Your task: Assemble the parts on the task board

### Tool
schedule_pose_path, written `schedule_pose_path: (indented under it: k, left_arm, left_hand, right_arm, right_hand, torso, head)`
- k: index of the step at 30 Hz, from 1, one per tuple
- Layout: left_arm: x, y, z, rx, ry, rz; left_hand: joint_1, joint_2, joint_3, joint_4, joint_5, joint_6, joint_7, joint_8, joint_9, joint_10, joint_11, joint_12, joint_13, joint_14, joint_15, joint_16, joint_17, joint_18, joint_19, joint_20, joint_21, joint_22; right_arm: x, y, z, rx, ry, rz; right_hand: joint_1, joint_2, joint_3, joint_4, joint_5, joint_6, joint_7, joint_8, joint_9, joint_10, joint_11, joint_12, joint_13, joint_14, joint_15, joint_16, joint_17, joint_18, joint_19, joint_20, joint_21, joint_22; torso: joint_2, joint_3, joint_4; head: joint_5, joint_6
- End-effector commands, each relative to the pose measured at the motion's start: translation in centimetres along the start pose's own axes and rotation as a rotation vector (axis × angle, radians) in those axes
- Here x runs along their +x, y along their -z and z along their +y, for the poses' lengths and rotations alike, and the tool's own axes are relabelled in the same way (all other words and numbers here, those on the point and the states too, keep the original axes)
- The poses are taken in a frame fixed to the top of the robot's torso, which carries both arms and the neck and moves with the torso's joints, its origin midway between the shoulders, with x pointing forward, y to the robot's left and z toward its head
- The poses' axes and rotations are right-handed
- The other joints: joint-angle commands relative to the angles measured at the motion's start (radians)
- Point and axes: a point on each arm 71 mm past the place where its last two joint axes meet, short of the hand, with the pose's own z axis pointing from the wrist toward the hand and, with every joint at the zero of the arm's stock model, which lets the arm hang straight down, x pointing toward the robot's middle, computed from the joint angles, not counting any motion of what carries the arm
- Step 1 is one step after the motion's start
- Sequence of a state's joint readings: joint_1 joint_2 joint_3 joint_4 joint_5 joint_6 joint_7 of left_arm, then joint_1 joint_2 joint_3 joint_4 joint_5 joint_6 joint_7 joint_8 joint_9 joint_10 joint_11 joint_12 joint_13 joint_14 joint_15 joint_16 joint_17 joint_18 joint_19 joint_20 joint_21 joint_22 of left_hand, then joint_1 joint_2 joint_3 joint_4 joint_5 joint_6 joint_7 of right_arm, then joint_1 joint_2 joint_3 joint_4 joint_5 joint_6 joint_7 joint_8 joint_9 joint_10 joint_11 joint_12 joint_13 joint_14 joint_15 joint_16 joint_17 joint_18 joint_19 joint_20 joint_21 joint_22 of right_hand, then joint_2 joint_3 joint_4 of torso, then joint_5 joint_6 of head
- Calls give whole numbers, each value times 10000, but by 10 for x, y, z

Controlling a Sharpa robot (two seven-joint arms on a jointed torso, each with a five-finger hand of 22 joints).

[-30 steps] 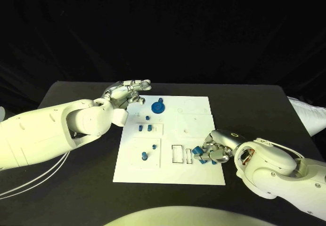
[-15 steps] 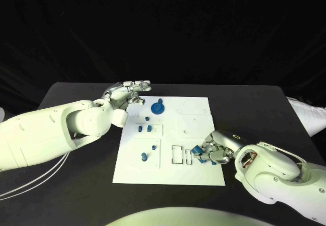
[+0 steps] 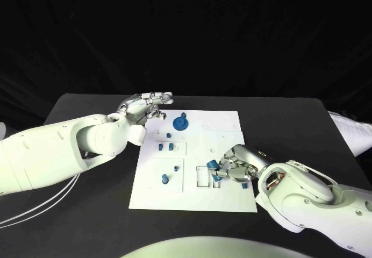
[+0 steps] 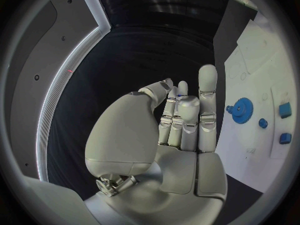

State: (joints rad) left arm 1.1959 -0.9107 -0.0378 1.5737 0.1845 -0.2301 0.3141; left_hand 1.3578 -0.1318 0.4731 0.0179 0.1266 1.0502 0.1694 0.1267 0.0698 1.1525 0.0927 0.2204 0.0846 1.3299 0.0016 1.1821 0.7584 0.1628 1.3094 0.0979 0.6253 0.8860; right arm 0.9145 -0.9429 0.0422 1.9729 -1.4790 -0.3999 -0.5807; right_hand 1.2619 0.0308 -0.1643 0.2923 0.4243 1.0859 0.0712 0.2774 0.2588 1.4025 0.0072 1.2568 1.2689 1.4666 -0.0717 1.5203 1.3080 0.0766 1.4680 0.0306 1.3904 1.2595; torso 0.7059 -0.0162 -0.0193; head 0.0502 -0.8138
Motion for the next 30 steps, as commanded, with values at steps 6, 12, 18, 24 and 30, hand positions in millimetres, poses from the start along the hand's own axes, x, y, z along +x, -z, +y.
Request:
schedule_pose_path:
  k: [6,12,18,24,30]
  left_arm:
    - [5,0,0,29,52,292]
    - [5,0,0,5,54,302]
    - [5,0,0,-10,57,313]
    - [5,0,0,-14,57,314]
    - [5,0,0,-21,57,312]
  left_hand:
    - [20,80,-66,8,48,-66,-2,68,-8,-94,-8,42,14,-42,37,-14,-11,103,-17,41,-51,-9]
    - [7,92,-85,7,51,-84,1,77,-8,-117,-5,61,12,-51,40,-9,-23,107,-22,45,-81,-28]
    - [7,92,-85,7,51,-84,1,77,-8,-117,-5,61,12,-51,40,-9,-23,107,-22,45,-81,-28]
    - [7,92,-85,7,51,-84,1,77,-8,-117,-5,61,12,-51,40,-9,-23,107,-22,45,-81,-28]
    - [-9,89,-99,12,49,-92,4,80,-9,-128,0,68,12,-56,43,-11,-35,108,-23,47,-92,-35]
  right_arm:
    - [15,-8,9,64,243,1105]
    - [18,-12,11,-1,501,1212]
    - [18,-14,11,-20,730,1234]
    - [18,-15,11,-61,883,1094]
    - [14,-16,9,-68,1086,710]
  right_hand:
    - [-432,174,-251,-3,-117,110,-124,158,192,246,-250,-138,-42,877,-126,12,1805,-120,13,-98,25,-5]
    - [-509,190,-315,-4,-177,114,-136,173,240,231,-260,-207,-87,875,-135,7,1797,-116,7,-108,15,-19]
    - [-583,187,-402,-10,-280,110,-146,189,302,207,-269,-305,-151,870,-145,-7,1776,-114,1,-118,4,-34]
    - [-1099,150,-838,-9,-1681,65,-163,230,506,169,-270,-518,-254,857,-158,-46,1722,-103,-26,-133,-48,-98]
    - [-1925,-205,-1139,18,-3633,-95,-103,218,727,-98,-242,-1203,-730,819,-113,-163,1558,-62,-109,-104,-202,-307]
  torso:
    - [5,-17,38]
    - [-1,-12,17]
    - [0,-5,24]
    - [3,-3,26]
    - [4,-4,20]
  head:
    - [37,-28]
    - [39,-46]
    - [58,-56]
    - [71,-43]
    - [71,-28]
